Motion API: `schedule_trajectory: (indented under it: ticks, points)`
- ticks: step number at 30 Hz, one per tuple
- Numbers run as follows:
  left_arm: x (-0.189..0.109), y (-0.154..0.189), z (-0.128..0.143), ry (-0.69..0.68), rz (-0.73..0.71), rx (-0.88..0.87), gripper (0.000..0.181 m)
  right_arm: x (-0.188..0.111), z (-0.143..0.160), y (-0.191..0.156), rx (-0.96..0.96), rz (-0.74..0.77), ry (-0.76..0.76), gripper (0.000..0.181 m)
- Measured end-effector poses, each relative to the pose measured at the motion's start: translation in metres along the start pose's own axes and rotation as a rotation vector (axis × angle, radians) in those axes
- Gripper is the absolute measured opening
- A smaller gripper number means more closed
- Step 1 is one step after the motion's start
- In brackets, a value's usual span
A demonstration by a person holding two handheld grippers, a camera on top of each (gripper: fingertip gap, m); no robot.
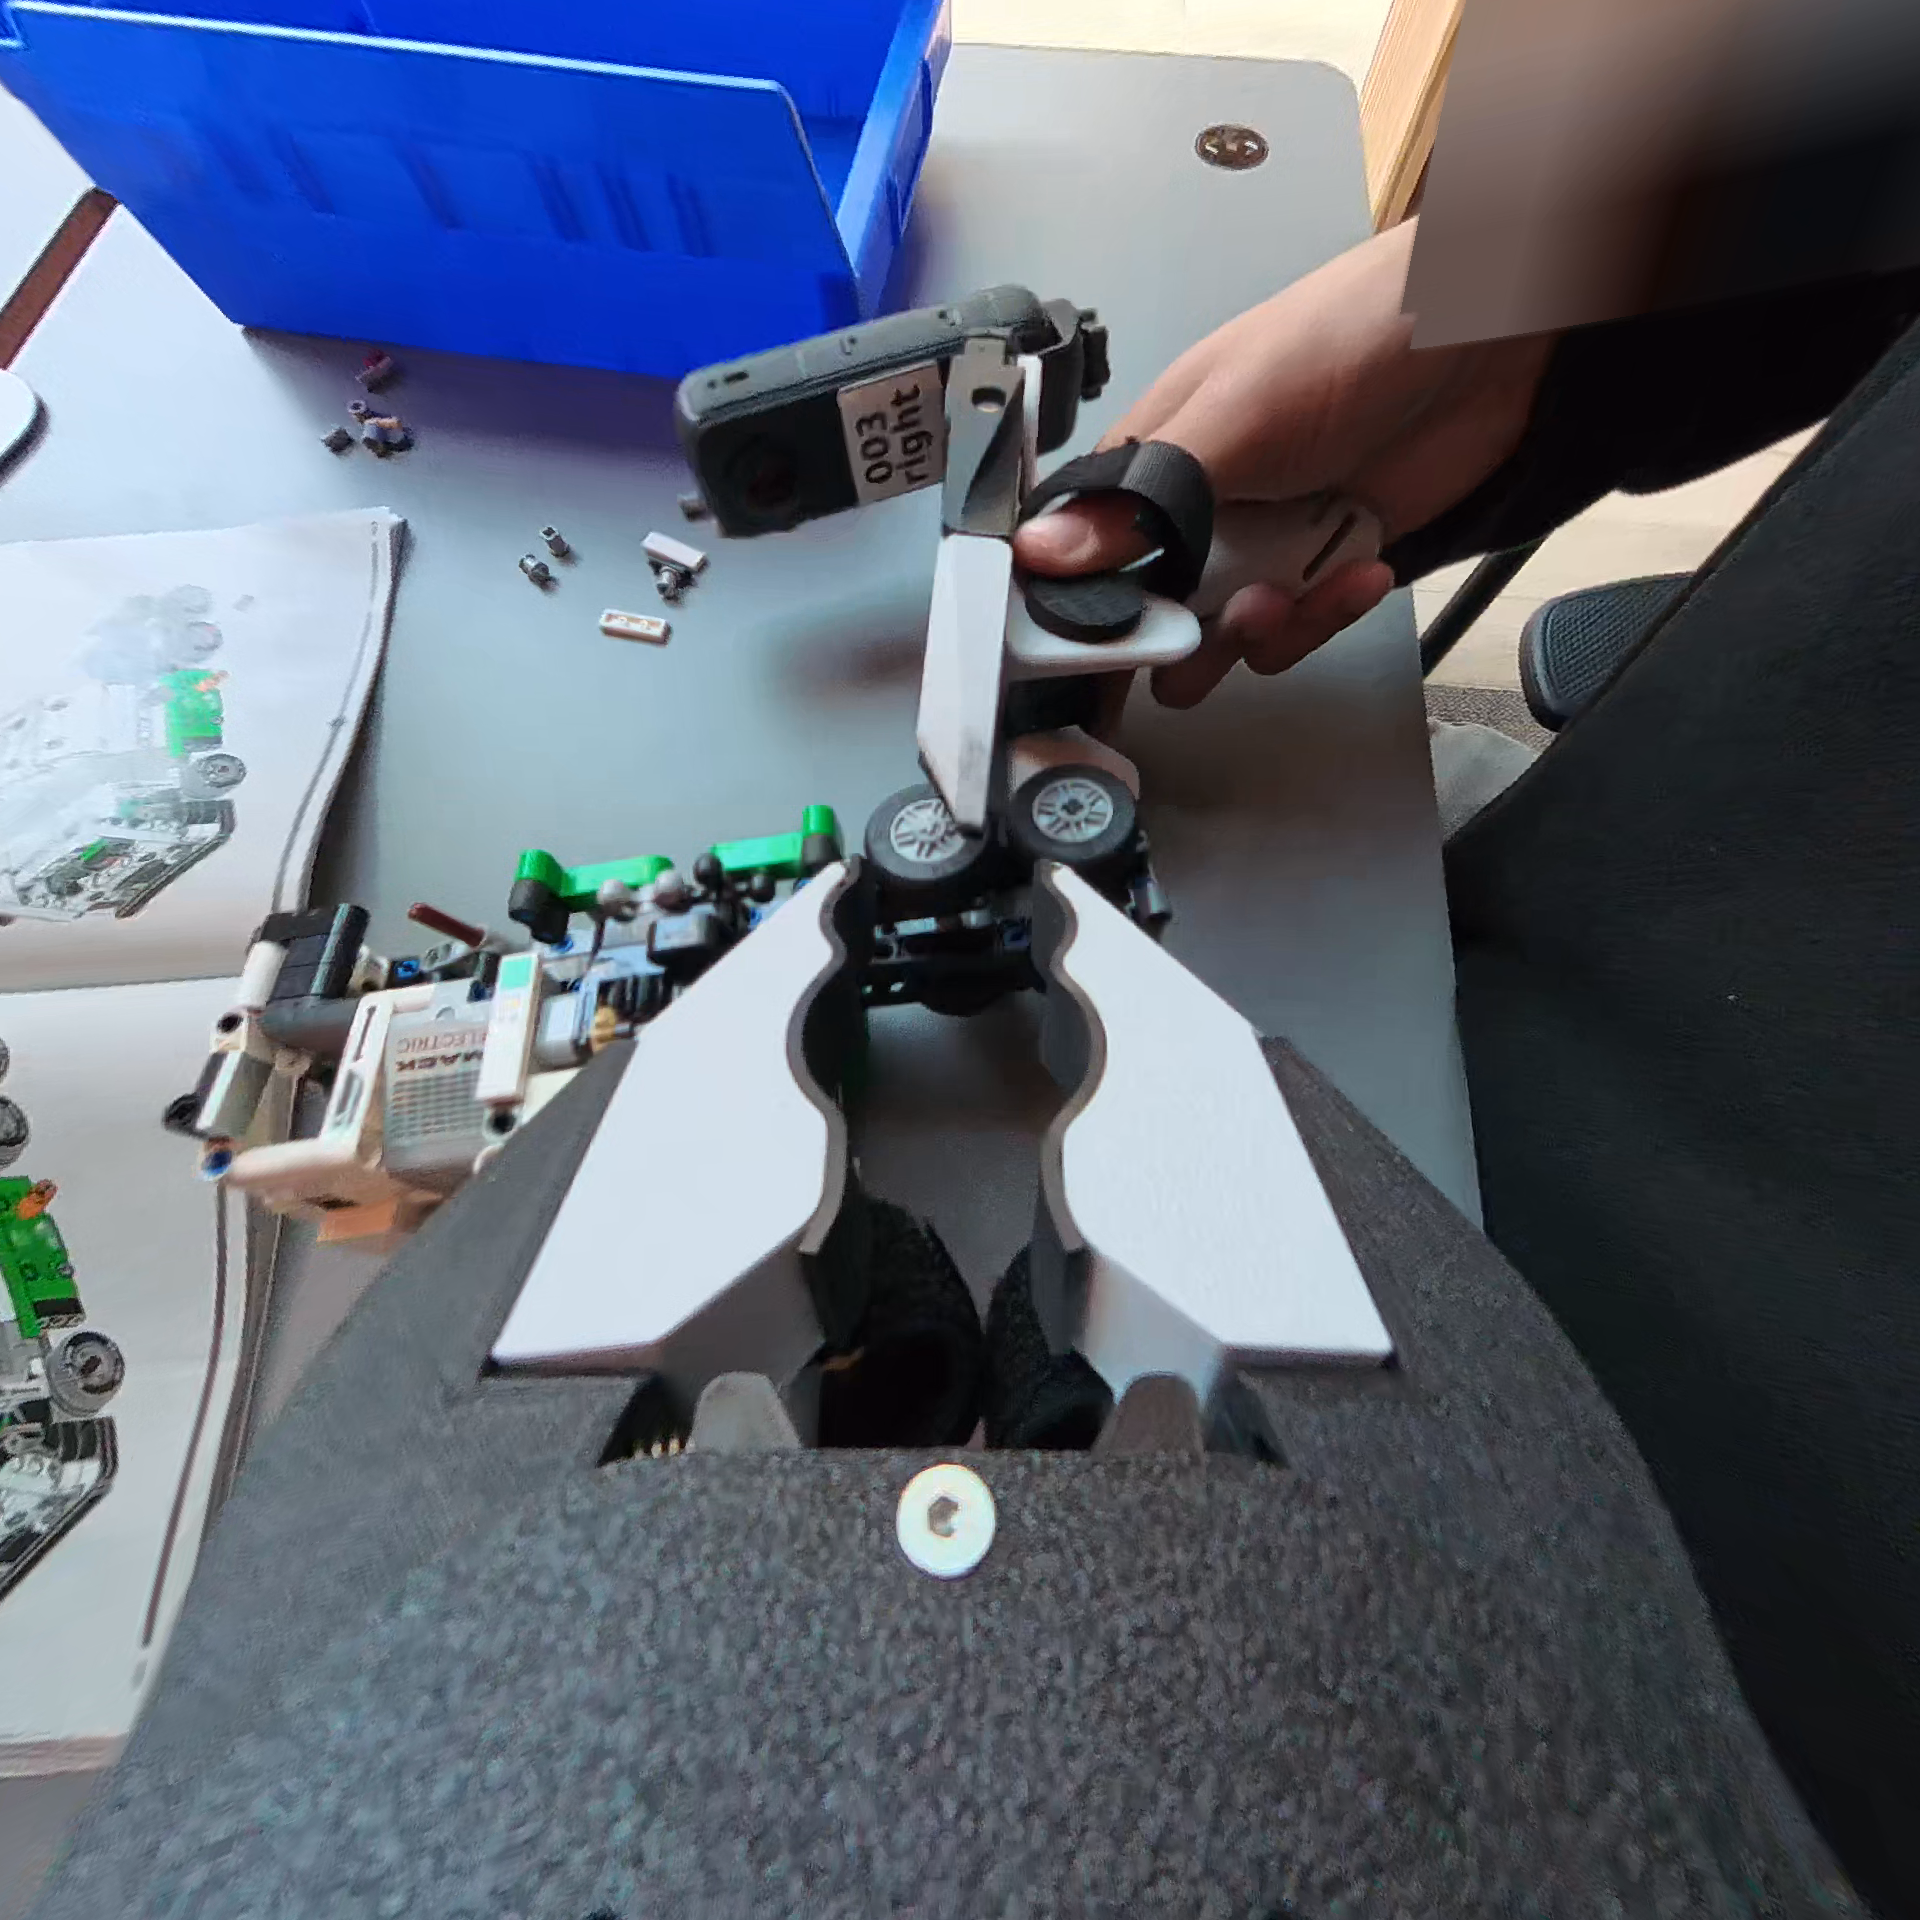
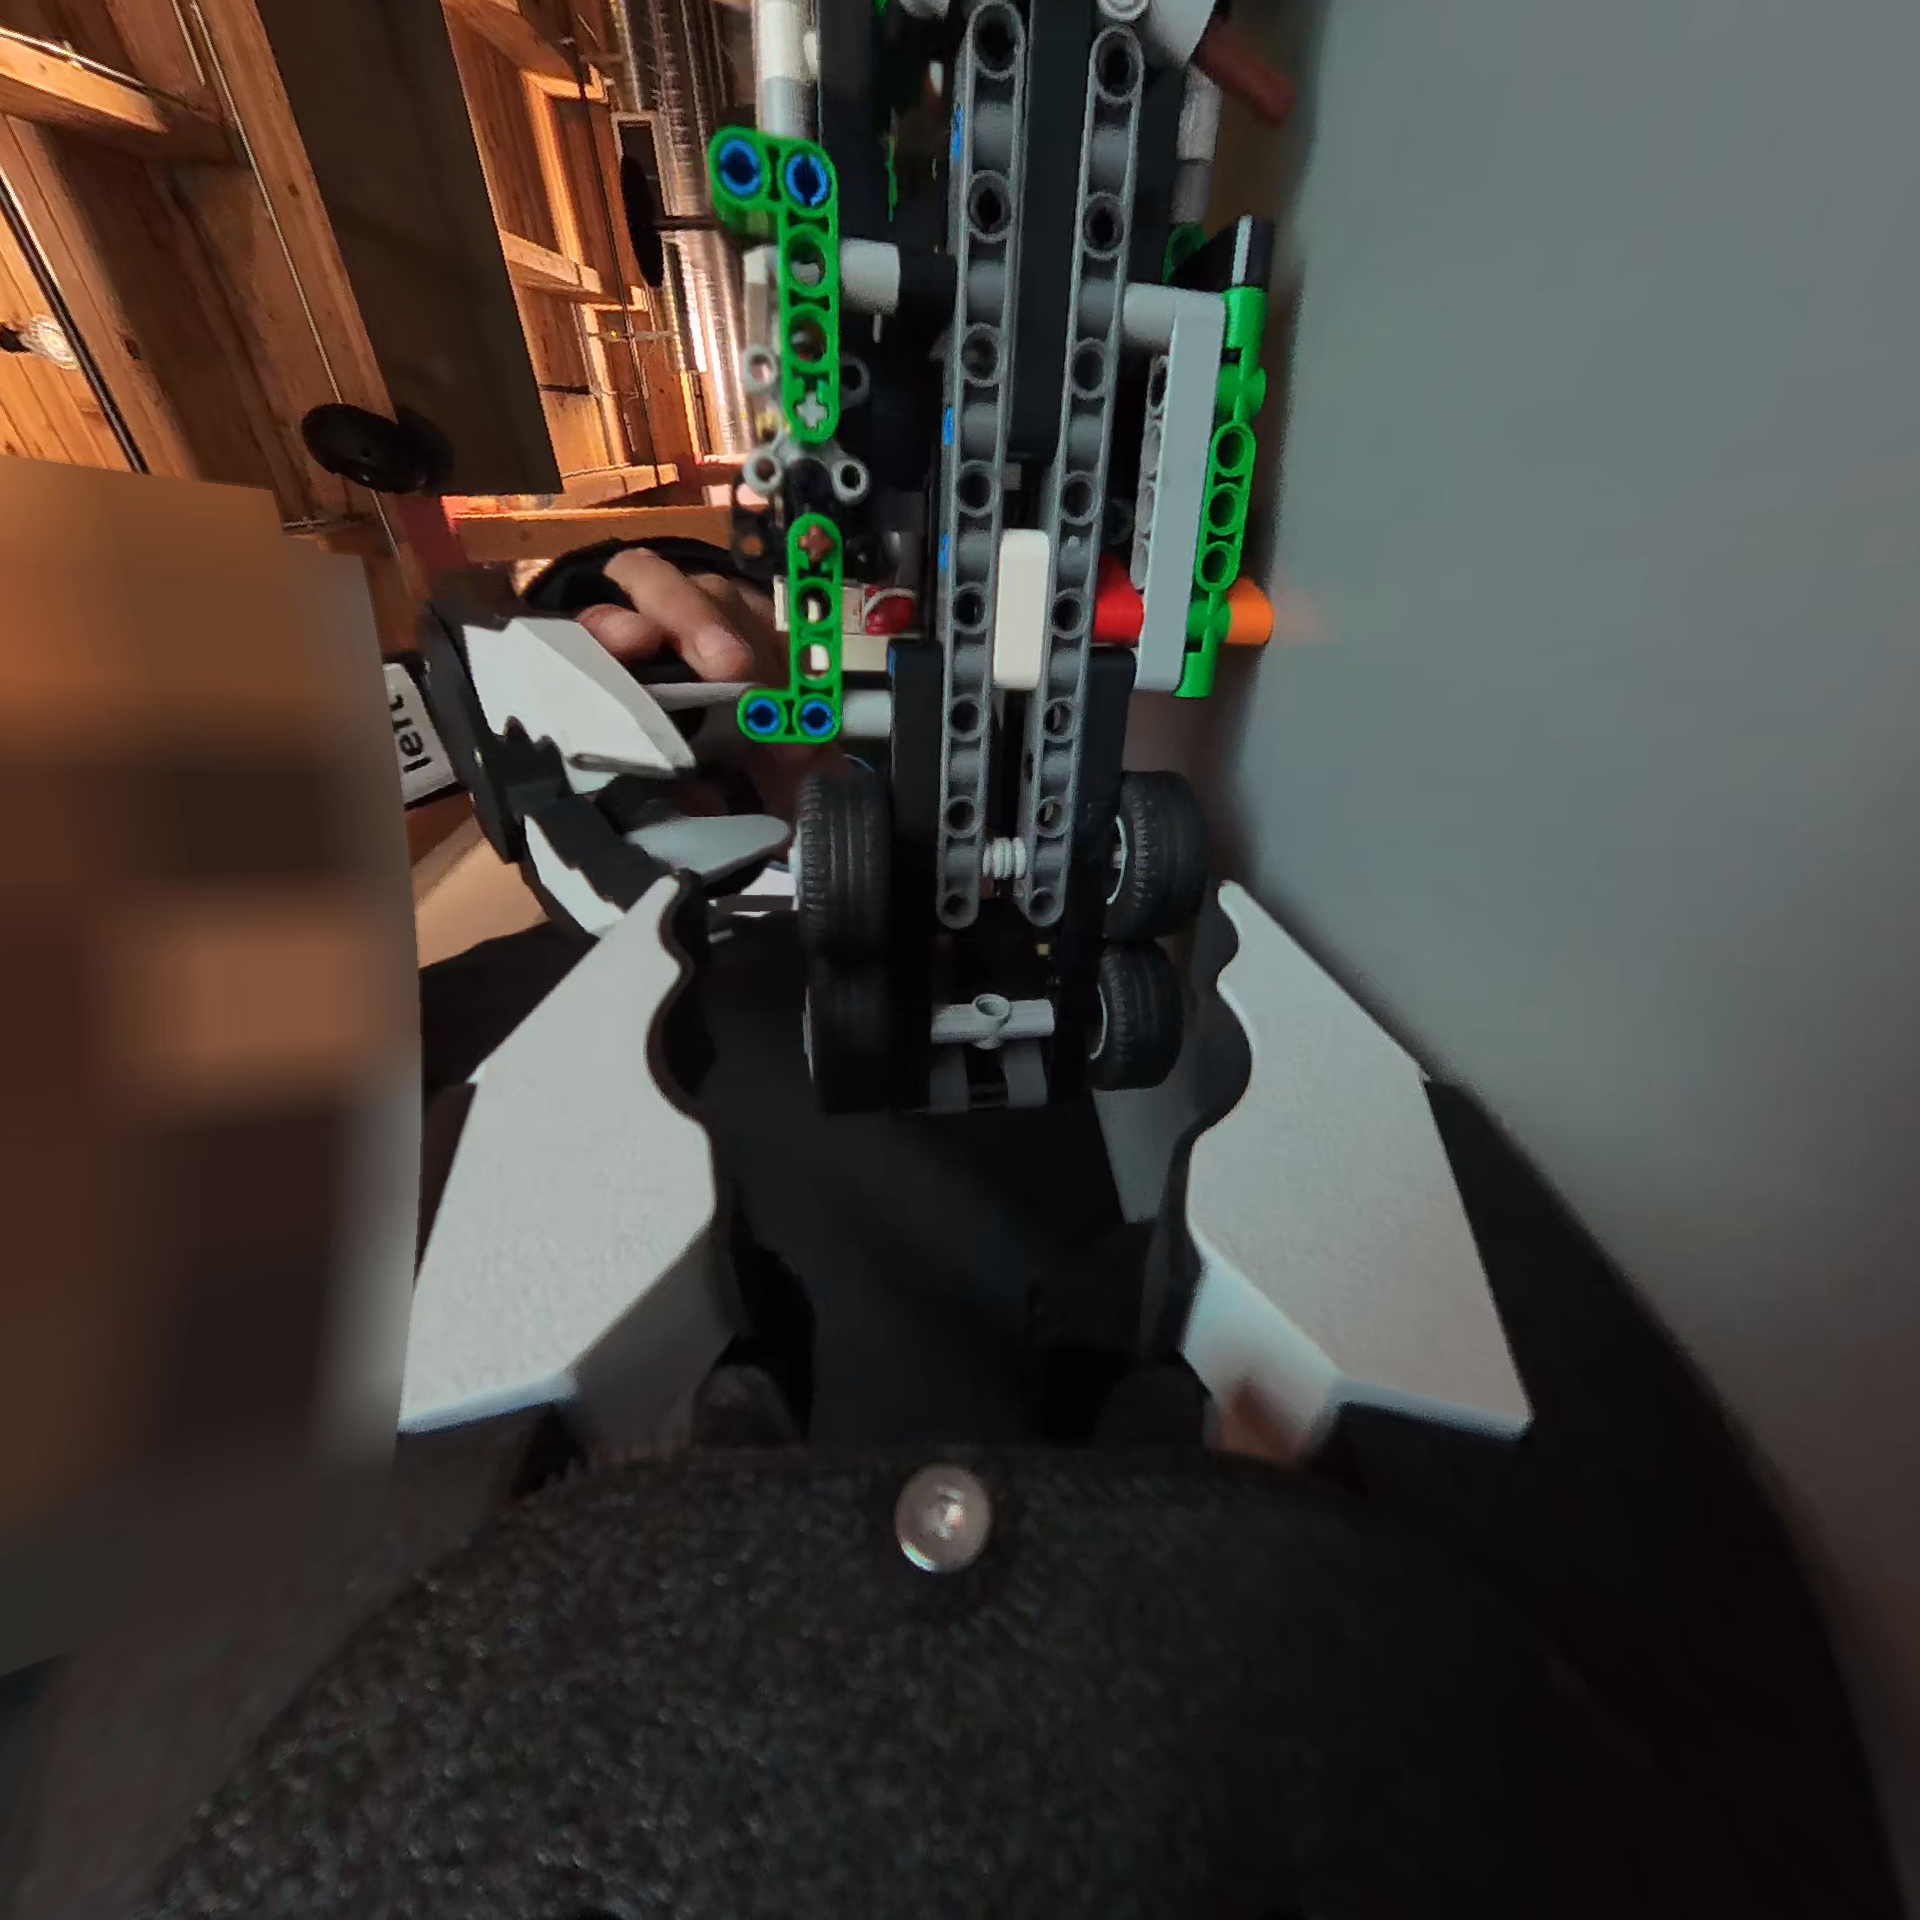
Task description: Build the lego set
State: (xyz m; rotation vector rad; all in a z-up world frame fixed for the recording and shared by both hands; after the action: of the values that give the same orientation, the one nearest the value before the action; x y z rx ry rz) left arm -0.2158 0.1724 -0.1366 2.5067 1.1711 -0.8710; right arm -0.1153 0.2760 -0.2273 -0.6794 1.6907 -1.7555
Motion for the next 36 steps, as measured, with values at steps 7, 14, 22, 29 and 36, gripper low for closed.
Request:
schedule_trajectory:
  ticks: [7, 14, 22, 29, 36]
  points:
    - [-0.042, -0.026, 0.025, 0.053, -0.239, -0.192, 0.037, -0.003, 0.009, 0.004, -0.033, 0.055, 0.056, 0.075]
    - [-0.056, -0.037, 0.063, 0.262, -0.116, -0.693, 0.078, -0.006, 0.049, -0.009, -0.048, 0.016, -0.150, 0.080]
    - [-0.035, -0.053, 0.079, 0.253, -0.089, -0.876, 0.111, -0.050, -0.021, -0.055, -0.570, 0.352, 0.036, 0.073]
    - [-0.014, -0.096, 0.072, 0.103, 0.027, -0.957, 0.119, -0.021, -0.084, -0.030, -0.643, 0.458, 0.060, 0.064]
    - [0.019, -0.108, 0.071, 0.051, 0.209, -1.011, 0.094, -0.004, -0.096, -0.028, -0.463, 0.115, 0.065, 0.050]
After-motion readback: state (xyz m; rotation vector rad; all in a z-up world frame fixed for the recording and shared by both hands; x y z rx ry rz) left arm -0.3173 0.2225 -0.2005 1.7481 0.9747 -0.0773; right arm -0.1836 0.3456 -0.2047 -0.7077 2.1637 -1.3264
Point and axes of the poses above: each gripper's, where its closed fingertips meet, x out along the fingers, z out of its underside, y = z × x across the jaws, the point moved 8 cm from there along -x, back along the fingers, and after that the axes turned 2 degrees about x, right-handed, at the moved point
